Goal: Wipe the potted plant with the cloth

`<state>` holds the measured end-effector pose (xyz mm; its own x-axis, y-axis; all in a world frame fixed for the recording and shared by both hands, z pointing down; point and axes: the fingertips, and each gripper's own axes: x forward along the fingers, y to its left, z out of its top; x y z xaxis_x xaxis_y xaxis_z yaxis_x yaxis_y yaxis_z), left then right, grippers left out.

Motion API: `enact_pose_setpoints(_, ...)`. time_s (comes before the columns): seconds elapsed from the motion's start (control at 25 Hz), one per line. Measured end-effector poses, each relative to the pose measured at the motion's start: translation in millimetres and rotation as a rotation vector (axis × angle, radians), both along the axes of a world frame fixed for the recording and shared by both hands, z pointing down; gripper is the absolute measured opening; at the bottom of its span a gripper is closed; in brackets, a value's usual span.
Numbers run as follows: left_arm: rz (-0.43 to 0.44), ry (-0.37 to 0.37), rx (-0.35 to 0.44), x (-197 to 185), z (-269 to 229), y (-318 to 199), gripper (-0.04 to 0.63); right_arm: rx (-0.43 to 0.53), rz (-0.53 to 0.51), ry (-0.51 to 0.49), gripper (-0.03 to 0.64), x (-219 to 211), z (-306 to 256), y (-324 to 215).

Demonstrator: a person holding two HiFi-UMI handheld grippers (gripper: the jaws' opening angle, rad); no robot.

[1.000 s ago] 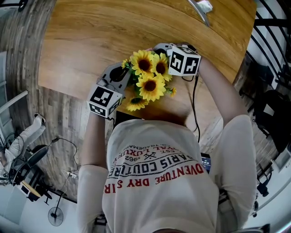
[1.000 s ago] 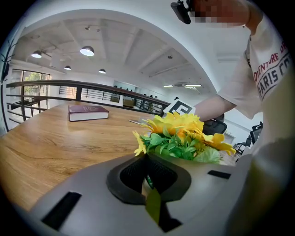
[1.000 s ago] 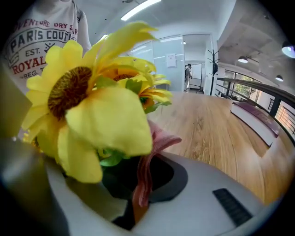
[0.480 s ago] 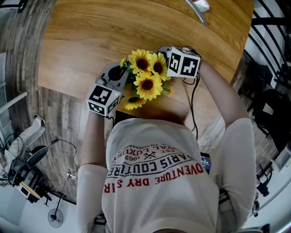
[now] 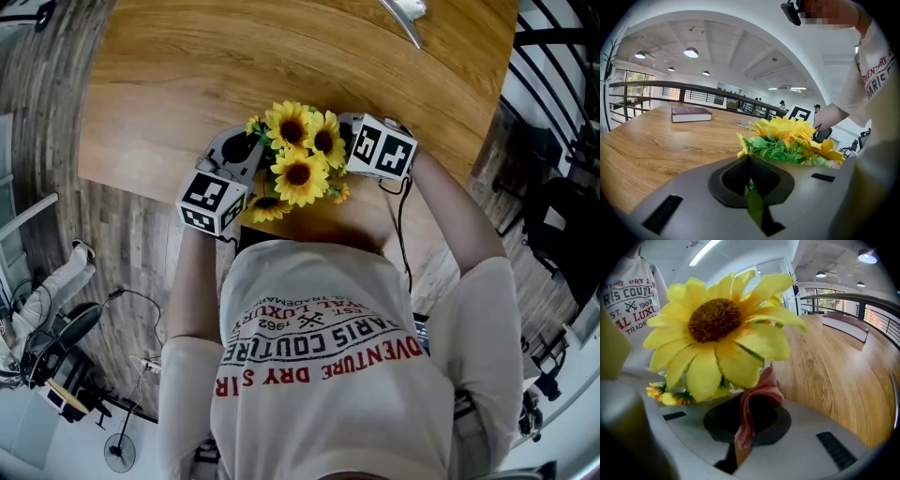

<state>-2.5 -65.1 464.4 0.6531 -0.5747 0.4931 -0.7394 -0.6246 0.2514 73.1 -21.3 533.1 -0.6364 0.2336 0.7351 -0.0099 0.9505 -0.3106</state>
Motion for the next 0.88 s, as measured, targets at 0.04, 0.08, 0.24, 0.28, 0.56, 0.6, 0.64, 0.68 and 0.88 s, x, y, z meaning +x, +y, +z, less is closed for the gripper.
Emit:
enact_pose_setpoints(0.04, -0.002, 0.001, 0.000, 0, -1, 0, 0.015, -0.003, 0.005, -0.003, 0.034, 1, 0, 4)
enact_pose_setpoints(0.08, -0.004, 0.002, 0.001, 0, -1, 0, 0.015, -0.007, 0.010, -0.006, 0.034, 3, -1, 8)
enact_pose_setpoints(0.24, -0.020, 0.006, -0.001, -1, 1, -1, 0.015, -0.026, 0.039, -0.023, 0.034, 6, 1, 21)
enact_pose_setpoints(0.28, -0.026, 0.007, -0.003, -1, 3, -1, 0.015, -0.032, 0.050, -0.029, 0.034, 7, 2, 23)
enact_pose_setpoints(0.56, -0.097, 0.006, -0.010, -8, 6, 0, 0.015, 0.022, 0.164, -0.012, 0.034, 29, -3, 11)
enact_pose_setpoints(0.6, -0.106, 0.008, -0.013, -9, 5, 1, 0.015, 0.049, 0.191, -0.003, 0.034, 33, -6, 4)
enact_pose_setpoints(0.64, -0.114, 0.012, -0.016, -10, 5, 2, 0.015, 0.080, 0.221, 0.006, 0.034, 38, -8, -4)
enact_pose_setpoints(0.68, -0.121, 0.017, -0.019, -11, 5, 2, 0.015, 0.113, 0.253, 0.016, 0.034, 42, -11, -12)
enact_pose_setpoints(0.88, -0.152, 0.016, -0.037, -14, 8, 12, 0.015, 0.287, 0.428, 0.051, 0.034, 60, -34, -49)
